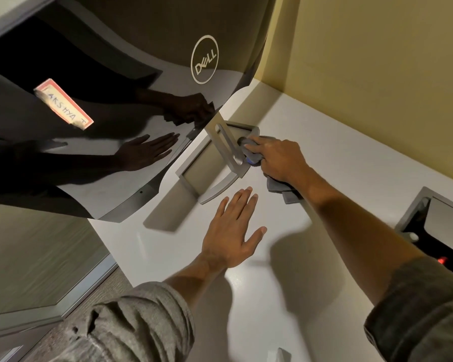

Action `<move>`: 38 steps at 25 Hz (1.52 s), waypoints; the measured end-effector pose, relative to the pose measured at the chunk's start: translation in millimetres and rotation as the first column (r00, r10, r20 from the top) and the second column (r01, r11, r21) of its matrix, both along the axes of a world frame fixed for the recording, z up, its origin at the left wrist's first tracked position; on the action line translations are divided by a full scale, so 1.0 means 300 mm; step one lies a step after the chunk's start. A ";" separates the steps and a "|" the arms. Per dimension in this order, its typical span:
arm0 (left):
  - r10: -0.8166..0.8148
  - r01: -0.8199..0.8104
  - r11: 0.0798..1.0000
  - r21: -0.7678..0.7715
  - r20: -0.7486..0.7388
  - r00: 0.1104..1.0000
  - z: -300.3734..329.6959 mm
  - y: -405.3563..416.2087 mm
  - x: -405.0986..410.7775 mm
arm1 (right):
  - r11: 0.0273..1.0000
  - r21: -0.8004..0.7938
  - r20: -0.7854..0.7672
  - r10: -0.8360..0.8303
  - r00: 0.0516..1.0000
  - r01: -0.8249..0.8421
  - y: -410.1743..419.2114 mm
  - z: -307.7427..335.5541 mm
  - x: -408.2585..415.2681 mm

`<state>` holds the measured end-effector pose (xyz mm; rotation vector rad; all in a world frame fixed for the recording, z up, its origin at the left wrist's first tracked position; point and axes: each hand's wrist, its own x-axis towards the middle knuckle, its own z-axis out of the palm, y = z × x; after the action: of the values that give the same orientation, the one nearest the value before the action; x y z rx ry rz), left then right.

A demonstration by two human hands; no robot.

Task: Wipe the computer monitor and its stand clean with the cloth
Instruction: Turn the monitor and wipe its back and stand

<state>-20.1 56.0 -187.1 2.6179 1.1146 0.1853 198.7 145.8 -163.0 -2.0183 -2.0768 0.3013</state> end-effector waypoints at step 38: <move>-0.049 0.043 0.998 0.036 0.192 0.980 -0.010 0.009 -0.008 | 0.964 -0.161 0.418 0.259 0.871 -0.210 -0.168 0.069 -0.296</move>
<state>-22.4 58.7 -190.1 2.5847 0.9915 0.4402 110.0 95.4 -142.3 -2.0396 -2.6420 -0.0049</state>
